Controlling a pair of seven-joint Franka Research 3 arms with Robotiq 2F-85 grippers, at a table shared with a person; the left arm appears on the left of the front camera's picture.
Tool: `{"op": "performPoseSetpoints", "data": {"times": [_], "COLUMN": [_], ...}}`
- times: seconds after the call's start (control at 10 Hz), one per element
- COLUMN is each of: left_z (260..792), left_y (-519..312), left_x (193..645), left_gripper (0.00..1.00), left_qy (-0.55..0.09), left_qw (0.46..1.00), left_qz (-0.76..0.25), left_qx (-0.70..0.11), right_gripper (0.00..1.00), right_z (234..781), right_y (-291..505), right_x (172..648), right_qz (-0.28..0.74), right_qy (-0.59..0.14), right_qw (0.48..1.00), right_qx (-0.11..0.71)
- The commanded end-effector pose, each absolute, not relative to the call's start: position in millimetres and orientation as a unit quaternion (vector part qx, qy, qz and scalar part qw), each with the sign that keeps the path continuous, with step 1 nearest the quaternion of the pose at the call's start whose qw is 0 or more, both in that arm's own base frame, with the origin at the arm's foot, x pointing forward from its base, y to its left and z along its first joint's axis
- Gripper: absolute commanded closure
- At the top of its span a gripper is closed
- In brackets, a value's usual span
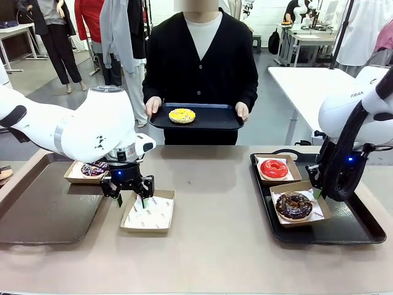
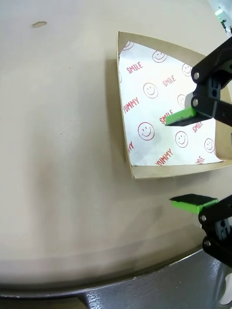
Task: Individually package the donuts and arrange them on the tray.
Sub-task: Place the picked Paper togo box on the Handle tray while simultaneously picking up another Paper togo box from the table with the other hand.
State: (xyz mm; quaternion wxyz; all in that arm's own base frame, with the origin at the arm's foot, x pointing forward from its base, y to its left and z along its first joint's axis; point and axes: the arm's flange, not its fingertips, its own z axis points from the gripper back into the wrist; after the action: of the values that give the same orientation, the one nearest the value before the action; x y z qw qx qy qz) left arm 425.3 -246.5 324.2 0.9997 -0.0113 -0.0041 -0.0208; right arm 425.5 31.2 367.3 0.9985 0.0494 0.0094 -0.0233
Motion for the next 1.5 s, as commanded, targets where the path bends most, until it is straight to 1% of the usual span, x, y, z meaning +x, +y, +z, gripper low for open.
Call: {"op": "performPoseSetpoints", "data": {"times": [0.0, 0.1, 0.2, 0.3, 0.4, 1.0, 1.1, 1.2, 1.4], "left_z": [327, 328, 328, 327, 326, 325, 329, 340, 387], "left_y": [-247, -247, -246, -246, -246, -246, -246, -244, -241], "left_x": [428, 429, 429, 428, 429, 429, 430, 431, 447], "left_gripper": [0.68, 1.00, 1.00, 1.00, 1.00, 1.00, 1.00, 1.00, 1.00], "left_qy": [-0.003, -0.001, 0.001, 0.004, 0.008, 0.017, 0.014, 0.024, 0.021], "left_qw": [1.000, 1.000, 1.000, 1.000, 1.000, 0.999, 1.000, 0.999, 0.999], "left_qz": [-0.005, -0.004, -0.003, -0.002, 0.001, 0.004, 0.006, -0.004, -0.019], "left_qx": [-0.022, -0.025, -0.026, -0.026, -0.028, -0.028, -0.025, -0.037, -0.026], "right_gripper": [0.00, 0.00, 0.00, 0.08, 0.00, 0.00, 0.00, 0.00, 0.00], "right_z": [364, 364, 365, 364, 364, 374, 382, 395, 440], "right_y": [30, 30, 29, 28, 27, 19, 17, 11, -28], "right_x": [425, 425, 425, 424, 423, 407, 401, 389, 349], "right_qz": [-0.017, -0.018, -0.018, -0.019, -0.018, -0.014, -0.016, 0.003, 0.041], "right_qy": [0.008, 0.007, 0.006, 0.007, 0.006, 0.000, -0.005, 0.004, -0.008], "right_qw": [0.998, 0.998, 0.998, 0.998, 0.998, 0.997, 0.996, 0.993, 0.972], "right_qx": [0.061, 0.062, 0.064, 0.065, 0.068, 0.071, 0.086, 0.120, 0.231]}}
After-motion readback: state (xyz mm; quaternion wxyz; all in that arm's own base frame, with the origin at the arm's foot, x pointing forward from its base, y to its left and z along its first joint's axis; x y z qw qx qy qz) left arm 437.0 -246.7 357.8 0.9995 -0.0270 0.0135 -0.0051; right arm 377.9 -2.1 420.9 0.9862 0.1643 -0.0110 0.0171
